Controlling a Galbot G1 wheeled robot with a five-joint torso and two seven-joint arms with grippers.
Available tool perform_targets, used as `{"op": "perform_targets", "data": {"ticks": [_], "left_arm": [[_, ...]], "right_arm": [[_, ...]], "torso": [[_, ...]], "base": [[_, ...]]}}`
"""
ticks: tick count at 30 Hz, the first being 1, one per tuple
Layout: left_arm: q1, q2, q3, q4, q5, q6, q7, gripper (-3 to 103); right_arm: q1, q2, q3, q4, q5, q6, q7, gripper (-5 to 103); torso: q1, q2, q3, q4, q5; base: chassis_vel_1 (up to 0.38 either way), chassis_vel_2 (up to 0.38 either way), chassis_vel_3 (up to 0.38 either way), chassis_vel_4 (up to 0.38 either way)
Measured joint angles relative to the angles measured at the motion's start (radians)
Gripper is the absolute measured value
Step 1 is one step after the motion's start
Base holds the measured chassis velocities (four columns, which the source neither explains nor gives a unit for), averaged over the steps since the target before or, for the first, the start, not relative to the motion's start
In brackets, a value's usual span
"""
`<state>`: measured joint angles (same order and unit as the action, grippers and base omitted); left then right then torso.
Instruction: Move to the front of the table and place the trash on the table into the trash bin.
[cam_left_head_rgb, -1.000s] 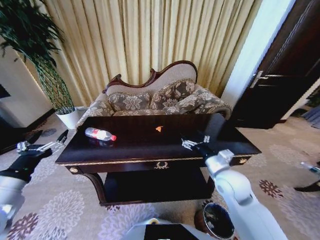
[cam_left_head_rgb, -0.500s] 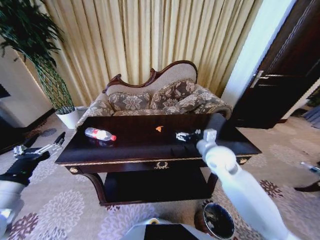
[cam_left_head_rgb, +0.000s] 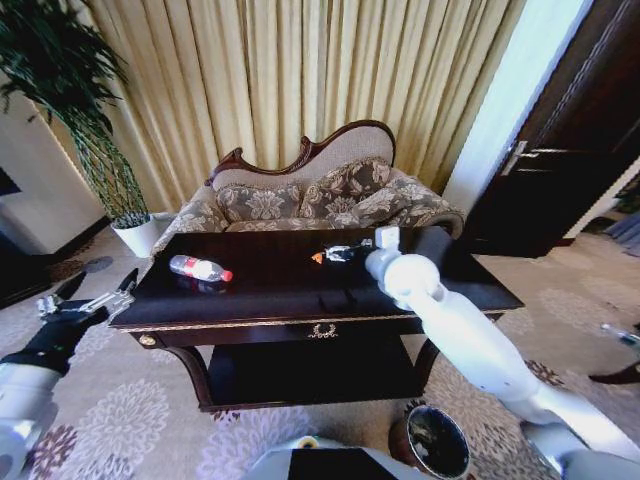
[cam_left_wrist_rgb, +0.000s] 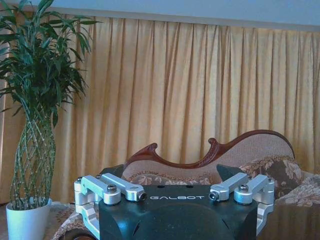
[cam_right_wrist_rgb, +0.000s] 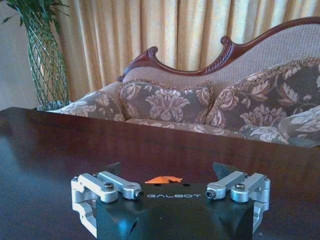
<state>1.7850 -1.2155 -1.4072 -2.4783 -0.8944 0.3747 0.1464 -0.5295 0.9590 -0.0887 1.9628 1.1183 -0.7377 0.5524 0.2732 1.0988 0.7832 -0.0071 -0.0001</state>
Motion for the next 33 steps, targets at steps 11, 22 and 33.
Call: {"op": "perform_targets", "data": {"ticks": [11, 22, 33], "left_arm": [[0.004, -0.009, 0.002, -0.011, 0.000, 0.000, -0.001, 100], [0.007, -0.016, 0.006, -0.019, 0.003, 0.000, -0.001, 100], [0.009, -0.013, 0.003, -0.021, 0.003, 0.000, -0.001, 100]], "right_arm": [[0.085, 0.095, -0.119, -0.108, 0.090, 0.004, 0.176, 100], [0.104, 0.147, -0.158, -0.180, 0.084, 0.005, 0.217, 100], [0.102, 0.176, -0.150, -0.230, 0.067, 0.006, 0.224, 100]], "torso": [[0.000, 0.000, 0.000, 0.0000, 0.0001], [0.000, 0.000, 0.000, 0.0002, 0.0001], [0.000, 0.000, 0.000, 0.0001, 0.0002]], "base": [[0.000, 0.000, 0.000, 0.000], [0.000, 0.000, 0.000, 0.000], [0.000, 0.000, 0.000, 0.000]]}}
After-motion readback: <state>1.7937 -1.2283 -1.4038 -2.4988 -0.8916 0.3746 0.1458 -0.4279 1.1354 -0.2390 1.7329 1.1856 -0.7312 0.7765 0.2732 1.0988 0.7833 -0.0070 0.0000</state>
